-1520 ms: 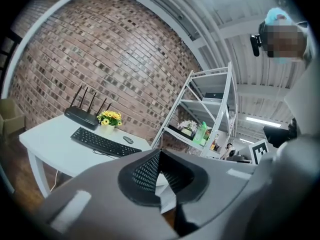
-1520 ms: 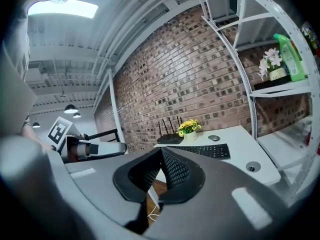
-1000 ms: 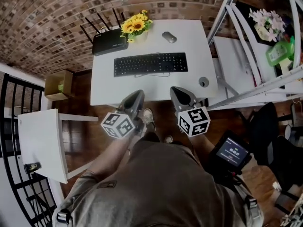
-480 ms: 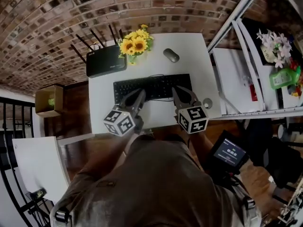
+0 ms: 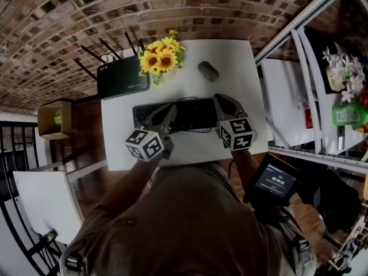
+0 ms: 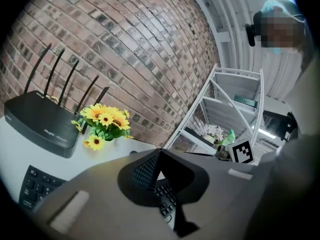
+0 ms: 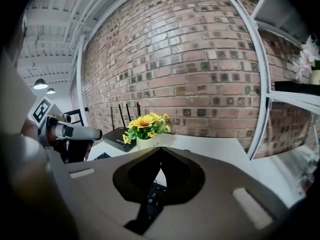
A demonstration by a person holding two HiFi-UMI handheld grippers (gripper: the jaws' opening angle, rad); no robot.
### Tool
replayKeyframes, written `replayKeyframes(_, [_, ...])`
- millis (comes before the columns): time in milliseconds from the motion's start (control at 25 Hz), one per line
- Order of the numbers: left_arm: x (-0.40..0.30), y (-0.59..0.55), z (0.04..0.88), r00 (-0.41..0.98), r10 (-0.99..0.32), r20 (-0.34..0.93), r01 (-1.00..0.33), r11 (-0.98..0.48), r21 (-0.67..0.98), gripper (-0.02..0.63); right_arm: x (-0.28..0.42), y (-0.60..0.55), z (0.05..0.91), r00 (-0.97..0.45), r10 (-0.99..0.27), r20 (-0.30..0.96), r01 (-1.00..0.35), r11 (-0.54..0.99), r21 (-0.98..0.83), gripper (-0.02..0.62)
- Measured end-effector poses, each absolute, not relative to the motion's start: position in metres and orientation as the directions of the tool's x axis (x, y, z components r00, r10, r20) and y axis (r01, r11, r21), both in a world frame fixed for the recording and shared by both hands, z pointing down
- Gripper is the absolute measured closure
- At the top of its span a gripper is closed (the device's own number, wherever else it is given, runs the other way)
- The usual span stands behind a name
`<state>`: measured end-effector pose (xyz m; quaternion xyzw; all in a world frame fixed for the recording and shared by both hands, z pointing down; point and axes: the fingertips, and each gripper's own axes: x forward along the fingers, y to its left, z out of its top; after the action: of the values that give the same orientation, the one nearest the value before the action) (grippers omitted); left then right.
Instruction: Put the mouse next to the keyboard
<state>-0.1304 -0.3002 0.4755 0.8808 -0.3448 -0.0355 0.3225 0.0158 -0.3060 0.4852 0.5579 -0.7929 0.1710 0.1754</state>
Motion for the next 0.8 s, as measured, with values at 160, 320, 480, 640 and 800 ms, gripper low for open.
replayKeyframes(160, [-0.119,-0.315,0.485,0.753,-0.628,0.196,-0.602,-0.538,0.590,0.606,0.031,-0.332,0.500,-0.319,-0.802,0.504,-0.941,0.331,-0.069,0.581])
replayKeyframes(320, [-0.110,-0.330,0.496,0.733,-0.642,0.225,-0.623,-0.500,0.602,0.606,0.042,-0.357,0.520,-0.337,-0.767,0.546,-0.927,0.371,-0.051,0.580])
replayKeyframes(480, [-0.109,-0.341,0.506,0.711,-0.649,0.271,-0.650,-0.459,0.606,0.606,0.042,-0.380,0.550,-0.377,-0.703,0.604,-0.899,0.435,-0.054,0.514])
replayKeyframes(640, [-0.115,-0.348,0.524,0.681,-0.659,0.320,-0.679,-0.406,0.611,0.606,0.037,-0.400,0.579,-0.407,-0.635,0.657,-0.867,0.495,-0.058,0.439])
replayKeyframes(800, [-0.118,-0.352,0.540,0.658,-0.663,0.358,-0.699,-0.362,0.616,0.606,0.039,-0.420,0.604,-0.400,-0.591,0.701,-0.842,0.538,-0.027,0.360])
